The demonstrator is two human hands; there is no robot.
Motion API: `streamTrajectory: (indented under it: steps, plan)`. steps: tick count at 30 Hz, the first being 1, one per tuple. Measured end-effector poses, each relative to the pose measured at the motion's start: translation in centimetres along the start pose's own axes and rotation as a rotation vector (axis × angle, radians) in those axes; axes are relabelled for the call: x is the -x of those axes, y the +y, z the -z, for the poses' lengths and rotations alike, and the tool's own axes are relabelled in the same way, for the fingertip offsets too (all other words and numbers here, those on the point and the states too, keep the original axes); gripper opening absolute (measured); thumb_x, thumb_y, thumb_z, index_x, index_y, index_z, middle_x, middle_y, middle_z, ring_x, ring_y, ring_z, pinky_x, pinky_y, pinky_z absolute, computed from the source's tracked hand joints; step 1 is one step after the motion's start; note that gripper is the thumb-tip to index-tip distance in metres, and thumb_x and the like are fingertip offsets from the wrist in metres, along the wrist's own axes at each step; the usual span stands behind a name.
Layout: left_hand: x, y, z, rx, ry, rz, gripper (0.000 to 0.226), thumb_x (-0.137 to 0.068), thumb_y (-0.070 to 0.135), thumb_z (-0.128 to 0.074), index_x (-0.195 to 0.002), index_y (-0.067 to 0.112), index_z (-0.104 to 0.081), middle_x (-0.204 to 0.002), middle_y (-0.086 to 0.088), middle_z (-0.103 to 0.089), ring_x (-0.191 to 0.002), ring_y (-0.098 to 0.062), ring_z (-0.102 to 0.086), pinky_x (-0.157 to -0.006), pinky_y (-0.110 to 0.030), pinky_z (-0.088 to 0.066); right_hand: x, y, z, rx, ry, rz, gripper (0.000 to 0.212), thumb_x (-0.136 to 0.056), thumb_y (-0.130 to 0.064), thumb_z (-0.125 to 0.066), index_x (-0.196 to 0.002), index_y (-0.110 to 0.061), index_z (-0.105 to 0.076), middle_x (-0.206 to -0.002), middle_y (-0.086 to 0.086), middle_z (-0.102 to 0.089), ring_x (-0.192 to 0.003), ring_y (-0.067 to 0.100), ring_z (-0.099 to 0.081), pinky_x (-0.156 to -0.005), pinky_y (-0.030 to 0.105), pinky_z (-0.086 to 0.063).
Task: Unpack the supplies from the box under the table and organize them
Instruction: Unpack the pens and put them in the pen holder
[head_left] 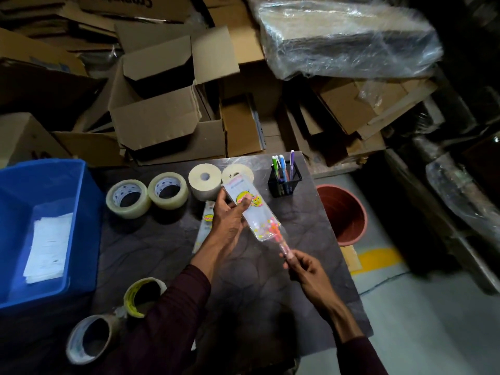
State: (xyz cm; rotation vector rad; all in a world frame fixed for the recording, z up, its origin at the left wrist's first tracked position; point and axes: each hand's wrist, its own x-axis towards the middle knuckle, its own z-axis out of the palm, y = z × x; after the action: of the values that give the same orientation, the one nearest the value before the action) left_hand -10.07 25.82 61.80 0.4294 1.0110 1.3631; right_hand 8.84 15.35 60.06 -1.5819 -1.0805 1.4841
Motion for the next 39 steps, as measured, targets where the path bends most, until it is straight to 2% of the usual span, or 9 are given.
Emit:
streamTrajectory:
  steps: [7, 12, 18, 21, 25, 29, 33, 35, 39]
  plan:
    - [-0.4, 0.3, 1.4, -0.022, 0.031, 0.008, 0.045, -0.089, 0.000, -0.064, -0.128, 0.018, -0.050, -0.099, 0.000, -0.072, -0.087, -0.018, -0.071, -0.073, -0.045, -0.060, -1.3, -1.6, 4.1, 0.009, 0.161, 0.086, 0.029, -0.101, -0.028, -0.052, -0.101, -0.007, -0.072, -0.074, 0.003, -0.054, -0.065, 0.014, -0.042, -0.057, 0.025, -0.034]
    - [0.9, -0.8, 2.9, -0.186, -0.020, 0.159, 0.031, -0.088, 0.001, -0.064, -0.114, 0.017, -0.062, -0.094, 0.000, -0.075, -0.084, -0.020, -0.071, -0.071, -0.040, -0.060, -6.6, -5.7, 3.4, -0.085, 0.212, 0.166, 0.019, -0.102, -0.017, -0.051, -0.111, -0.015, -0.068, -0.080, -0.020, -0.071, -0.069, -0.009, -0.058, -0.063, 0.008, -0.042]
    - [1.7, -3.5, 6.2, -0.345, -0.010, 0.394, 0.025, -0.087, 0.003, -0.065, -0.112, 0.001, -0.067, -0.099, -0.017, -0.073, -0.080, -0.025, -0.072, -0.067, -0.035, -0.060, -14.0, -8.3, 2.8, -0.171, 0.266, 0.223, 0.024, -0.101, -0.013, -0.053, -0.122, -0.005, -0.063, -0.096, -0.009, -0.066, -0.063, -0.012, -0.057, -0.061, 0.004, -0.042]
    - [1.5, -5.1, 7.2, -0.356, 0.043, 0.433, 0.026, -0.085, 0.000, -0.066, -0.110, -0.006, -0.066, -0.094, -0.021, -0.073, -0.079, -0.031, -0.069, -0.079, -0.045, -0.057, -17.6, -8.8, 2.6, -0.190, 0.252, 0.223, 0.026, -0.099, -0.021, -0.059, -0.120, -0.007, -0.067, -0.105, 0.000, -0.068, -0.077, -0.003, -0.058, -0.065, 0.011, -0.045]
    - [1.6, -6.4, 7.9, -0.377, 0.089, 0.446, 0.015, -0.087, 0.001, -0.065, -0.100, 0.002, -0.070, -0.084, -0.015, -0.074, -0.065, -0.019, -0.071, -0.055, -0.025, -0.057, -21.4, -9.6, 2.2, -0.158, 0.233, 0.252, 0.015, -0.094, -0.034, -0.066, -0.106, -0.028, -0.073, -0.117, 0.002, -0.071, -0.102, 0.013, -0.063, -0.076, 0.024, -0.054]
    - [1.2, -7.4, 8.7, -0.409, 0.113, 0.436, 0.017, -0.087, 0.005, -0.066, -0.103, 0.003, -0.070, -0.093, -0.017, -0.073, -0.074, -0.022, -0.068, -0.057, -0.023, -0.053, -24.2, -8.4, 2.0, -0.077, 0.238, 0.282, 0.010, -0.089, -0.044, -0.069, -0.095, -0.038, -0.075, -0.116, 0.003, -0.068, -0.105, 0.015, -0.061, -0.089, 0.034, -0.053]
    - [0.8, -8.0, 9.0, -0.409, 0.128, 0.461, 0.014, -0.087, 0.007, -0.067, -0.100, 0.004, -0.071, -0.091, -0.017, -0.073, -0.075, -0.022, -0.068, -0.057, -0.024, -0.053, -26.6, -4.8, 2.6, -0.051, 0.209, 0.242, 0.038, -0.071, -0.066, -0.074, -0.099, -0.040, -0.076, -0.122, 0.012, -0.065, -0.113, 0.024, -0.063, -0.093, 0.042, -0.056]
    - [0.4, -8.2, 9.0, -0.424, 0.130, 0.472, 0.014, -0.087, 0.010, -0.068, -0.100, 0.005, -0.071, -0.092, -0.016, -0.073, -0.077, -0.023, -0.068, -0.057, -0.024, -0.052, -25.9, -4.6, 2.3, -0.067, 0.222, 0.207, 0.043, -0.075, -0.061, -0.075, -0.105, -0.030, -0.075, -0.120, 0.013, -0.066, -0.112, 0.028, -0.064, -0.092, 0.046, -0.057]
    - [-0.2, -8.3, 8.7, -0.489, 0.133, 0.489, 0.009, -0.087, 0.012, -0.069, -0.094, 0.008, -0.071, -0.087, -0.011, -0.073, -0.073, -0.018, -0.066, -0.051, -0.019, -0.049, -25.1, -5.0, 2.0, -0.108, 0.248, 0.204, 0.018, -0.093, -0.015, -0.066, -0.110, -0.013, -0.068, -0.119, 0.010, -0.068, -0.110, 0.024, -0.065, -0.094, 0.042, -0.056]
